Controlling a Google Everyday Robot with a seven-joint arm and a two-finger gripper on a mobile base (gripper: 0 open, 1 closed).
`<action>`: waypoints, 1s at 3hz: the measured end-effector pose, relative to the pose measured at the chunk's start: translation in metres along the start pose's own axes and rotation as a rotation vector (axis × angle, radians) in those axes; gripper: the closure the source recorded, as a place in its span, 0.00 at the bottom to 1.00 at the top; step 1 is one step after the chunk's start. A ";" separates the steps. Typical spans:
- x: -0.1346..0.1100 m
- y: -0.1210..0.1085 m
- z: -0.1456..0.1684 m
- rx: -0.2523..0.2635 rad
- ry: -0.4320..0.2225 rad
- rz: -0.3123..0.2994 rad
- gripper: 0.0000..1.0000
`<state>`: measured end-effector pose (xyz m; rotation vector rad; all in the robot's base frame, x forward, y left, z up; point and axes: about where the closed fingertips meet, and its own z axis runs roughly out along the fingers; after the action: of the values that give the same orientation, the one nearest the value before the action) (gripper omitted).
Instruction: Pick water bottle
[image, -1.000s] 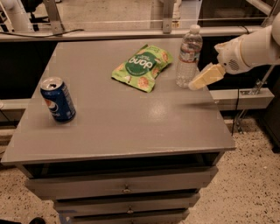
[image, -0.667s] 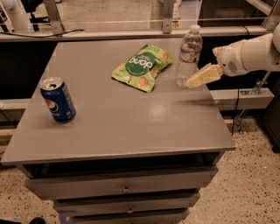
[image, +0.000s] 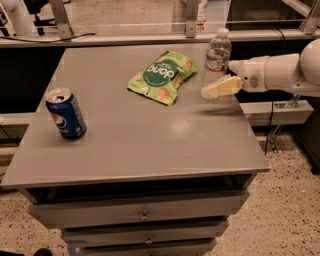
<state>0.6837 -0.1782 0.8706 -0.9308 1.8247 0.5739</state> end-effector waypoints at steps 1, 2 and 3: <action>-0.003 0.009 0.008 -0.043 -0.058 0.024 0.18; -0.006 0.017 0.007 -0.070 -0.090 0.030 0.41; -0.010 0.023 -0.001 -0.084 -0.121 0.034 0.65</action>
Offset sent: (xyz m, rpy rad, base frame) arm -0.0192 0.0163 0.0076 0.1467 -0.0189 0.0702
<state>0.6668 -0.1614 0.8795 -0.9027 1.7217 0.7170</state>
